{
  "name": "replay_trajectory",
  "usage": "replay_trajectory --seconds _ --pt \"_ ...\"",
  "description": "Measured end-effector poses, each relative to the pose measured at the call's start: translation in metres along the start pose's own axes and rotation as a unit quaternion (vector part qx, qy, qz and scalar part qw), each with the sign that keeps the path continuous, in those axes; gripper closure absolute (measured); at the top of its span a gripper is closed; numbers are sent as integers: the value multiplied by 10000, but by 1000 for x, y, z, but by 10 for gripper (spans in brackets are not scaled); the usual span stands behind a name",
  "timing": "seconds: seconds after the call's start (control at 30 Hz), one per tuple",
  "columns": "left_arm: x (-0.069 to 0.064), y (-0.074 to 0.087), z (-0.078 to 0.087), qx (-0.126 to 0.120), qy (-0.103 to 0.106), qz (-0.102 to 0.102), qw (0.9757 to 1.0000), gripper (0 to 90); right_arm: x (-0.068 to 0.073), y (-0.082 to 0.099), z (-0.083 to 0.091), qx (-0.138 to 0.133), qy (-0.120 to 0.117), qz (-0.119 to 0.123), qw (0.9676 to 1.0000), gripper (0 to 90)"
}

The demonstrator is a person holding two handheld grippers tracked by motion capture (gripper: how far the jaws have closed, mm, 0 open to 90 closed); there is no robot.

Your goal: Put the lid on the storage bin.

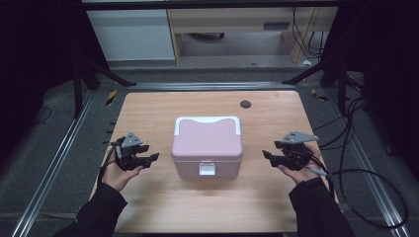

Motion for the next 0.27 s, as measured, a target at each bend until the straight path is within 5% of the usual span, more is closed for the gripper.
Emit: replay_trajectory --seconds 0.27 --pt "19 27 -8 265 -318 393 9984 301 -20 44 11 210 378 -508 9978 306"
Point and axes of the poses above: each handheld gripper's, and its own axes: z roughly backward along the jaws, y roughly out of its underside, x roughly to its left, the point moved 3 cm from there along -z, roughly forward along the jaws, and after that the axes turned 1 degree about z, right-handed, at the moved point
